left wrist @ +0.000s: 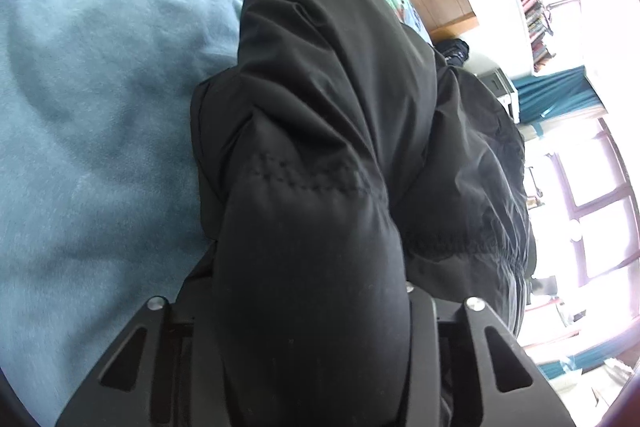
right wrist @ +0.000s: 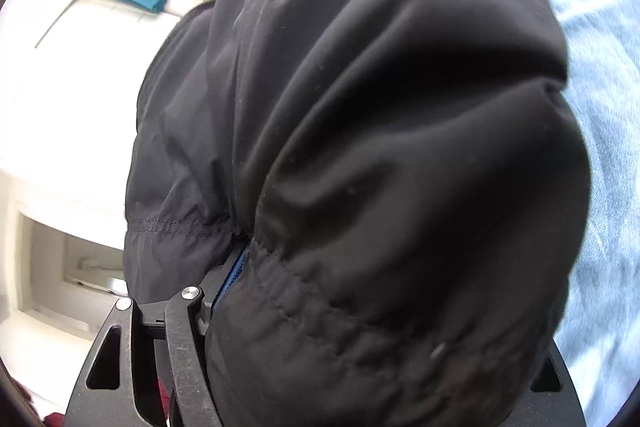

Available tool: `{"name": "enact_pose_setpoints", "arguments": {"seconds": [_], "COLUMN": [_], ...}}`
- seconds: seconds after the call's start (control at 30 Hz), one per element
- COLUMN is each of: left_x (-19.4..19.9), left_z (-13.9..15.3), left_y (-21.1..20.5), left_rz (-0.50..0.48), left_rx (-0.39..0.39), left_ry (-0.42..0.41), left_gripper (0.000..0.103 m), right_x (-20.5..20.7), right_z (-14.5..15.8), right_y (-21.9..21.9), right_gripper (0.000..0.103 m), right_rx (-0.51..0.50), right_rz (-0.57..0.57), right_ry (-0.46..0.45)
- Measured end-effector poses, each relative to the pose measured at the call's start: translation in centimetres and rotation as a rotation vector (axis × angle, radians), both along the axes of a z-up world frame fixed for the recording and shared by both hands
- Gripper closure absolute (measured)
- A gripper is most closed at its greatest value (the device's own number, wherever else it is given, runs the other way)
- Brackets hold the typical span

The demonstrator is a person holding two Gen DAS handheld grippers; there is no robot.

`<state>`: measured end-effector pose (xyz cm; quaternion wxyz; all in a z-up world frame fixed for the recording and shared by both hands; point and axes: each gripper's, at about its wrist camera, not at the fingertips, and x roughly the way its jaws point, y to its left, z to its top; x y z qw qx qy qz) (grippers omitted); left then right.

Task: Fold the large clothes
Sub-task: 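Grasp the bundle end with both grippers and lift it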

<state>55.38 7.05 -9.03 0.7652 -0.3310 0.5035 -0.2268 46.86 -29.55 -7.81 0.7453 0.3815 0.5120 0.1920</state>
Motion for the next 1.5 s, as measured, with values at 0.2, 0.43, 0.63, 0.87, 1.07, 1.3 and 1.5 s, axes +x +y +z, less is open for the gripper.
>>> {"name": "enact_pose_setpoints", "arguments": {"seconds": [0.2,0.43,0.63,0.87,1.07,1.3,1.5], "left_x": [-0.7,-1.8,-3.4,-6.0,-9.1,-13.3,-14.3], "left_z": [1.6,5.1,9.9,17.1,22.2,19.6,10.6], "left_y": [-1.0,-1.6,-1.6,-0.9,0.3,1.5,1.9], "left_rz": [0.037,0.05,0.019,-0.012,-0.021,-0.034,-0.029], "left_rx": [0.049,0.027,-0.012,-0.076,-0.101,-0.052,0.145], "left_ry": [-0.006,-0.05,-0.125,-0.237,-0.306,-0.261,-0.131], "left_gripper": [0.08,0.084,0.085,0.086,0.086,0.086,0.082], "right_x": [0.0,-1.5,-2.0,-3.7,-7.2,-11.1,-13.7], "right_z": [1.5,3.8,8.1,15.0,19.5,16.8,7.5], "right_y": [0.8,0.9,1.4,1.4,1.3,1.1,-0.6], "right_gripper": [0.062,0.072,0.076,0.078,0.078,0.078,0.074], "right_rx": [-0.004,-0.039,-0.073,-0.084,-0.051,-0.001,-0.043], "right_rz": [-0.017,-0.069,-0.089,-0.08,-0.063,-0.058,-0.078], "right_ry": [-0.005,-0.036,-0.078,-0.179,-0.232,-0.184,-0.014]}}
